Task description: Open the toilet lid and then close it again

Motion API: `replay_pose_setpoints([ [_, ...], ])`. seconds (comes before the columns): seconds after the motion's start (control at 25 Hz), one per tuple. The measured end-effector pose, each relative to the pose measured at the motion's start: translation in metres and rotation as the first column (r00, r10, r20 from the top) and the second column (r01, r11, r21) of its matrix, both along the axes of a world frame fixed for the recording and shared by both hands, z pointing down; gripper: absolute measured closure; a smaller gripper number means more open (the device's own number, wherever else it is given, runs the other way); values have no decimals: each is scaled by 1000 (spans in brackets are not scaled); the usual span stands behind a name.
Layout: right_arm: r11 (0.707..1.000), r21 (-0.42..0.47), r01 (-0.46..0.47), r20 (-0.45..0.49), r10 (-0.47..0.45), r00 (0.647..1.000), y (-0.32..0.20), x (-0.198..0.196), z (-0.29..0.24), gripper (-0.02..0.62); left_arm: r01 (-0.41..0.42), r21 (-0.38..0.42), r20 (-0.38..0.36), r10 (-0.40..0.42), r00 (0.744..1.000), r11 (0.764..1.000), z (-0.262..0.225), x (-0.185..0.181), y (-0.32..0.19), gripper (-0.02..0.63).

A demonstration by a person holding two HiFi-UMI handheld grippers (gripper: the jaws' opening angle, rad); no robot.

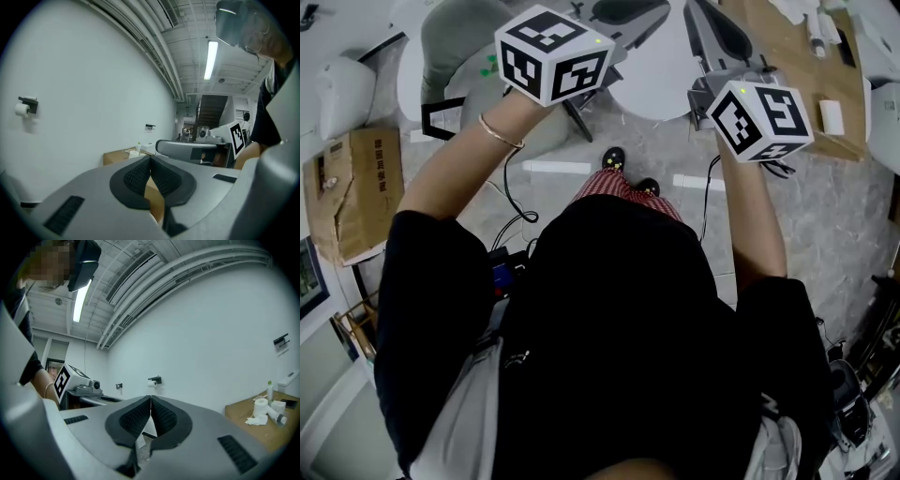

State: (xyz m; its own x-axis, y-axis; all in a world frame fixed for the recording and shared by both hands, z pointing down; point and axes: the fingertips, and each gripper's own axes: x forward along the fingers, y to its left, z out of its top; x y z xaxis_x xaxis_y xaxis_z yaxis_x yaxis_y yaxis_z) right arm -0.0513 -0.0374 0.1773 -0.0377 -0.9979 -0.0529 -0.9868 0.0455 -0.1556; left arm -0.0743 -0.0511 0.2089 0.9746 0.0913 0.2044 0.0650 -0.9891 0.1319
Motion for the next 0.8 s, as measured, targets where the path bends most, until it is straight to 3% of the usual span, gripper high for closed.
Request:
replay_pose_setpoints([
  [0.8,1000,8,-29,-55,30,998,18,6,-22,576,27,46,-80,-23,997,999,-21,-1,7,603],
])
